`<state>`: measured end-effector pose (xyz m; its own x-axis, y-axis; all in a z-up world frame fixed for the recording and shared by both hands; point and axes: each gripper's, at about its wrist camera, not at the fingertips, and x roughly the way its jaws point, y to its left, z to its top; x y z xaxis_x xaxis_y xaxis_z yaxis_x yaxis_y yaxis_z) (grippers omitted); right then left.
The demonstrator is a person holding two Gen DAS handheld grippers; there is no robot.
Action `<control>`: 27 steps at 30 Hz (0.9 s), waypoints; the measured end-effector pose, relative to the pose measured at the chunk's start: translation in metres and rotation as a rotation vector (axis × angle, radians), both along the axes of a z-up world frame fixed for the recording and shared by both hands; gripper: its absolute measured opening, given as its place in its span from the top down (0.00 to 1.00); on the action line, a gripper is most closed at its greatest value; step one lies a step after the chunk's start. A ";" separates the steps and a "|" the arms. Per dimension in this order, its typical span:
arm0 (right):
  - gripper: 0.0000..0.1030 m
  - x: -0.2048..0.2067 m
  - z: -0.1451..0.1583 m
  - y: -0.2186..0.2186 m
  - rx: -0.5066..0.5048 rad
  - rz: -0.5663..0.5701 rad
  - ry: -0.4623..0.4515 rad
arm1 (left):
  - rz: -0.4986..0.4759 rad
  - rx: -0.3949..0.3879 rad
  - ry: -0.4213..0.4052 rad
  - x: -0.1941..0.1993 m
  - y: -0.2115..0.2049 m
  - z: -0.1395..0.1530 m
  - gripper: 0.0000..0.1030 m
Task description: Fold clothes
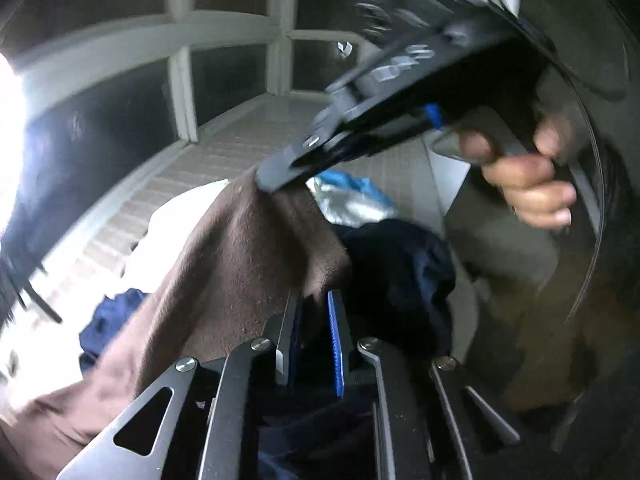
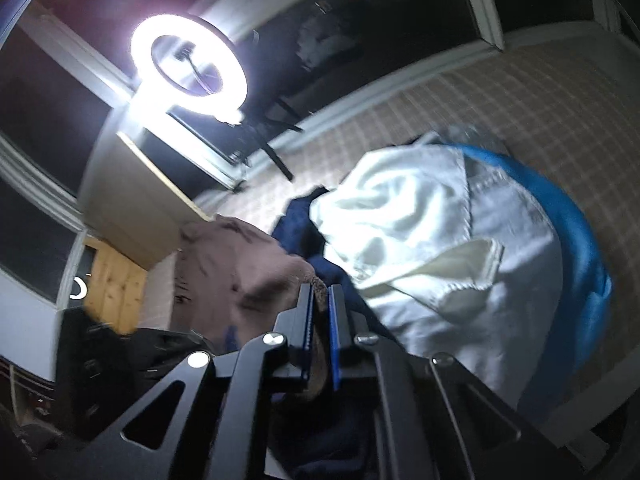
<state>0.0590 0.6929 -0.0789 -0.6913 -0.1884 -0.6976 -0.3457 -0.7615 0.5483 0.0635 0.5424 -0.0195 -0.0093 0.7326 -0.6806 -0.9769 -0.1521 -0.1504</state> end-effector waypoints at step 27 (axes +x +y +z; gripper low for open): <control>0.76 0.029 0.006 0.019 0.133 -0.120 -0.066 | 0.075 -0.017 0.128 0.021 0.034 0.036 0.38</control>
